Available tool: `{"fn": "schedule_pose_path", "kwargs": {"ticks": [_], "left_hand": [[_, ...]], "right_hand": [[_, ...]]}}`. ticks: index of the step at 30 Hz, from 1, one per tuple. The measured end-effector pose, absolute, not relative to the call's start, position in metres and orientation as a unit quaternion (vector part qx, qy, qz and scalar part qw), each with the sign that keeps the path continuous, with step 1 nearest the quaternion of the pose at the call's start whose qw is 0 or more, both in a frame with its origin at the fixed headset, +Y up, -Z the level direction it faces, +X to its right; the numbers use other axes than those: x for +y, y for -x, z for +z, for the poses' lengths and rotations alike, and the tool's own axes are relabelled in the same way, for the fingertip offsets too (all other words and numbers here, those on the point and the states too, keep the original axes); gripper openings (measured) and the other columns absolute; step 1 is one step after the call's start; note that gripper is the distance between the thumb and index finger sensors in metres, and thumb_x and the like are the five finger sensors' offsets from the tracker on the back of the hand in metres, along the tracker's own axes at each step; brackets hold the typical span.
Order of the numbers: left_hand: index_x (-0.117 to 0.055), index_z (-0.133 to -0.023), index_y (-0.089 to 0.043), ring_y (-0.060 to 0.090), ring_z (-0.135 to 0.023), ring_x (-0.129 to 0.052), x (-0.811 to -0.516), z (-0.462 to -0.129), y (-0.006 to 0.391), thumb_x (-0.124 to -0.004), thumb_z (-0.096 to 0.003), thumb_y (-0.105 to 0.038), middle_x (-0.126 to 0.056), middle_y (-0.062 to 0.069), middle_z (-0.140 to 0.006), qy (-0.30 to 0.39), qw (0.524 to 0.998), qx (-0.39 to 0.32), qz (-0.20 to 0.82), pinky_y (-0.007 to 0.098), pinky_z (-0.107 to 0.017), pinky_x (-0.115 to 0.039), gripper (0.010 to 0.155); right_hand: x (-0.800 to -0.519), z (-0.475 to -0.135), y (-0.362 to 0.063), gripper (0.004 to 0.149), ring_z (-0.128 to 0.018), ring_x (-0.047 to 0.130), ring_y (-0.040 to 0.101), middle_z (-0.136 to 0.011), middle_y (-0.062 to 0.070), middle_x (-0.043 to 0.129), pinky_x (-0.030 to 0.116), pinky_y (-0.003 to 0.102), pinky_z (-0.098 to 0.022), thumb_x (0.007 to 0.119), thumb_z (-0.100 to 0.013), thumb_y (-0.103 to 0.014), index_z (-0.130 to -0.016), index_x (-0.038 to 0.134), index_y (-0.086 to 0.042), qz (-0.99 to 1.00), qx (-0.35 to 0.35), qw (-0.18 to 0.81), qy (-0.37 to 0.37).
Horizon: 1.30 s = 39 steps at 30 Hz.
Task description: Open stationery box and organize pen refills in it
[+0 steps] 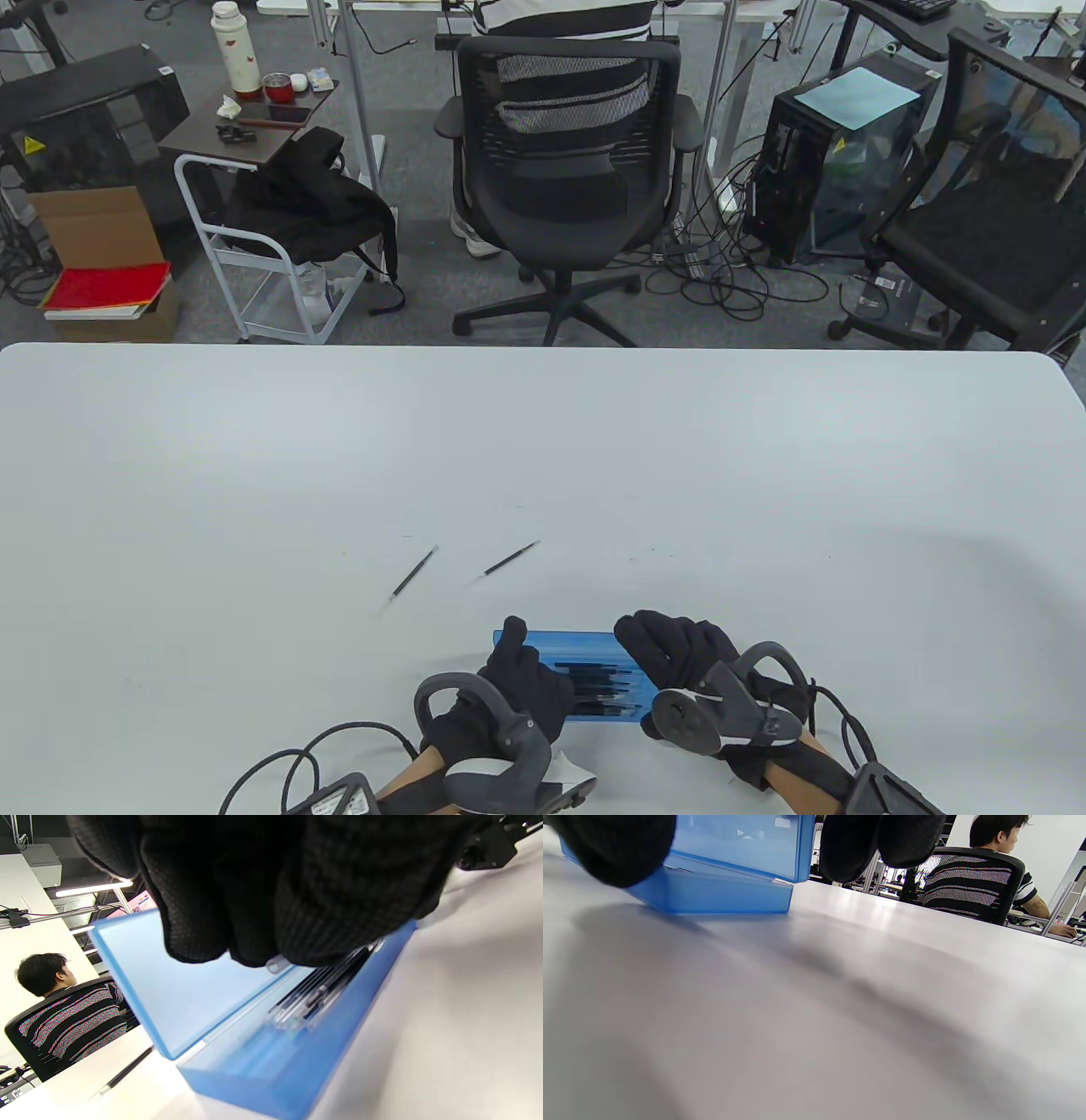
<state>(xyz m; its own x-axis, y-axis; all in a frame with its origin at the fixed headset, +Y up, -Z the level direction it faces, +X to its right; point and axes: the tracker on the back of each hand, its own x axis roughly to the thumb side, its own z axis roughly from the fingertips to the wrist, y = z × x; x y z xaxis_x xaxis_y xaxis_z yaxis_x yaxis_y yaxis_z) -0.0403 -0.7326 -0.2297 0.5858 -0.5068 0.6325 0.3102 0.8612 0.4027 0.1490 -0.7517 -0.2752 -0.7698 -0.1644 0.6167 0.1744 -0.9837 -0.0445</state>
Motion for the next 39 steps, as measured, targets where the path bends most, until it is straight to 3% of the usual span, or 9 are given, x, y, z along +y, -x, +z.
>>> {"fn": "schedule_pose_path", "kwargs": {"ticks": [14,26,32,39], "left_hand": [[-0.082,-0.093,-0.020,0.025,-0.078,-0.101,-0.742,-0.237,0.033,-0.094,-0.0439,-0.033,-0.099,-0.004,-0.082,-0.122,0.876,-0.398,-0.245,0.066,-0.077,-0.060,0.052],[-0.082,-0.094,-0.022,0.025,-0.076,-0.106,-0.674,-0.226,0.042,-0.092,-0.0454,-0.038,-0.099,-0.003,-0.085,-0.186,0.894,-0.385,-0.133,0.061,-0.076,-0.066,0.052],[-0.084,-0.093,-0.022,0.025,-0.072,-0.109,-0.644,-0.250,0.058,-0.092,-0.0462,-0.037,-0.100,-0.003,-0.083,-0.202,0.918,-0.329,-0.091,0.059,-0.076,-0.067,0.049],[-0.084,-0.094,-0.021,0.026,-0.074,-0.108,-0.644,-0.305,0.071,-0.093,-0.0458,-0.036,-0.100,-0.002,-0.085,-0.153,0.952,-0.250,-0.083,0.060,-0.076,-0.067,0.051]], "right_hand": [[-0.752,-0.275,-0.149,0.113,-0.105,0.065,0.041,-0.122,0.013,0.025,0.061,0.060,-0.078,0.076,-0.041,-0.060,-0.110,-0.005,-0.020,-0.941,-0.008,0.091,0.327],[-0.752,-0.275,-0.149,0.113,-0.105,0.065,0.041,-0.122,0.013,0.025,0.061,0.060,-0.078,0.076,-0.041,-0.060,-0.110,-0.005,-0.020,-0.941,-0.009,0.092,0.326],[-0.752,-0.275,-0.149,0.114,-0.105,0.065,0.041,-0.122,0.013,0.025,0.060,0.060,-0.078,0.076,-0.041,-0.060,-0.110,-0.005,-0.020,-0.941,-0.009,0.090,0.326],[-0.752,-0.275,-0.149,0.113,-0.105,0.065,0.041,-0.122,0.013,0.024,0.060,0.060,-0.078,0.076,-0.041,-0.060,-0.110,-0.005,-0.020,-0.941,-0.010,0.090,0.326]]}}
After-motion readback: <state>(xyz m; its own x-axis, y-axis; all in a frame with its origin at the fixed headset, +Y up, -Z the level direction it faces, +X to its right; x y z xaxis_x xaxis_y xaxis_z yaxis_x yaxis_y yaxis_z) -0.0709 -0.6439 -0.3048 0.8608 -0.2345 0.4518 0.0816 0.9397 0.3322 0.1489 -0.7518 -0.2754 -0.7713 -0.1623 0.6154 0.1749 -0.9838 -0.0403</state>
